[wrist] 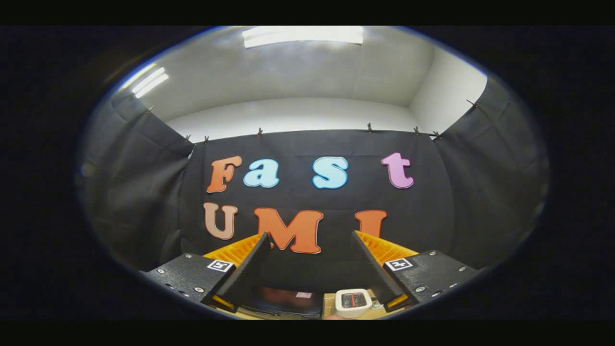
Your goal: Open the toaster oven, put the food inside, and close the toaster oven door.
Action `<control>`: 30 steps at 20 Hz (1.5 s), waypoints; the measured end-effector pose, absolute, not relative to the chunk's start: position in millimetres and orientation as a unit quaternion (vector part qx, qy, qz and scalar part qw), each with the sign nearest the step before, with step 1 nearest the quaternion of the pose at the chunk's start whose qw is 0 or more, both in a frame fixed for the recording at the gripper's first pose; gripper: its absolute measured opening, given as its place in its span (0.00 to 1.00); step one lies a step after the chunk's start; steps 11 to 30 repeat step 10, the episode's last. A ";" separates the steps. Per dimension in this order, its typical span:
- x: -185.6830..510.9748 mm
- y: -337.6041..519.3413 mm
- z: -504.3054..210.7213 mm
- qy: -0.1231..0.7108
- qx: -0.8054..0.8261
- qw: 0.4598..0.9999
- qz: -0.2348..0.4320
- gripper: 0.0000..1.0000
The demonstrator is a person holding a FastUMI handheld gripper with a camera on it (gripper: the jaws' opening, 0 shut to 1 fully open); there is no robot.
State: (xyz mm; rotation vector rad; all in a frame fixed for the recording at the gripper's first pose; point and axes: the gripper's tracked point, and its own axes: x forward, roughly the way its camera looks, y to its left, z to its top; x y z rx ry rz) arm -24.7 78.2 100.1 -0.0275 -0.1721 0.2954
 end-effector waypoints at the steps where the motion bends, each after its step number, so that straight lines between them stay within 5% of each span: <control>1: -24.2 80.3 97.6 -0.082 -0.013 0.985 0.150 0.99; 30: -30.3 107.1 92.7 -0.074 -0.015 0.981 0.179 0.99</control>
